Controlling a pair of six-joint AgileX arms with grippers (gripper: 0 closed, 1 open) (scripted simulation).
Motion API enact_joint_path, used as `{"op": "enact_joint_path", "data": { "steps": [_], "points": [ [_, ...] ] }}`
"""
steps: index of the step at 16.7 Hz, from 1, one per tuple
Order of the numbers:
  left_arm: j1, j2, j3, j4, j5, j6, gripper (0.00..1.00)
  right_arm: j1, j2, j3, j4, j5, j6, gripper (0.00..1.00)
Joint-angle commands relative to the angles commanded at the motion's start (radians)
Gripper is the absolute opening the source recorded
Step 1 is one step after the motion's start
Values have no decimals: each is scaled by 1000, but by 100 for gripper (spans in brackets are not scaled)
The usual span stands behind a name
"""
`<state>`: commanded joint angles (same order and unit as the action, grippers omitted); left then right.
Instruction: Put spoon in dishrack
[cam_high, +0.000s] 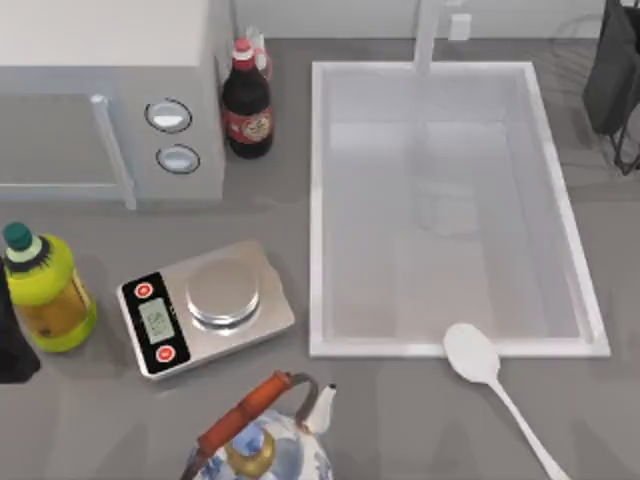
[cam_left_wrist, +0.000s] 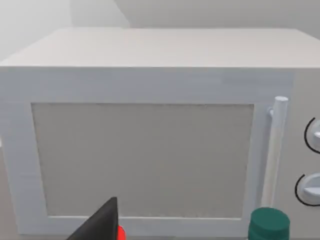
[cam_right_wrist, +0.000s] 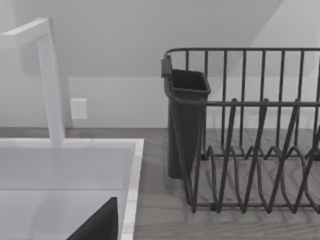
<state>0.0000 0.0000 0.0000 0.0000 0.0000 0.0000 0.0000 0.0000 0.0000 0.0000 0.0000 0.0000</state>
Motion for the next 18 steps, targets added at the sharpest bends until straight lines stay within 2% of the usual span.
{"op": "enact_joint_path", "data": {
  "steps": [3, 7, 18],
  "points": [
    [0, 0, 0, 0, 0, 0, 100, 7, 12, 11, -11, 1, 2, 100],
    [0, 0, 0, 0, 0, 0, 100, 86, 161, 130, -133, 6, 20, 100],
    [0, 0, 0, 0, 0, 0, 100, 483, 1104, 700, -759, 7, 127, 100]
  ]
}}
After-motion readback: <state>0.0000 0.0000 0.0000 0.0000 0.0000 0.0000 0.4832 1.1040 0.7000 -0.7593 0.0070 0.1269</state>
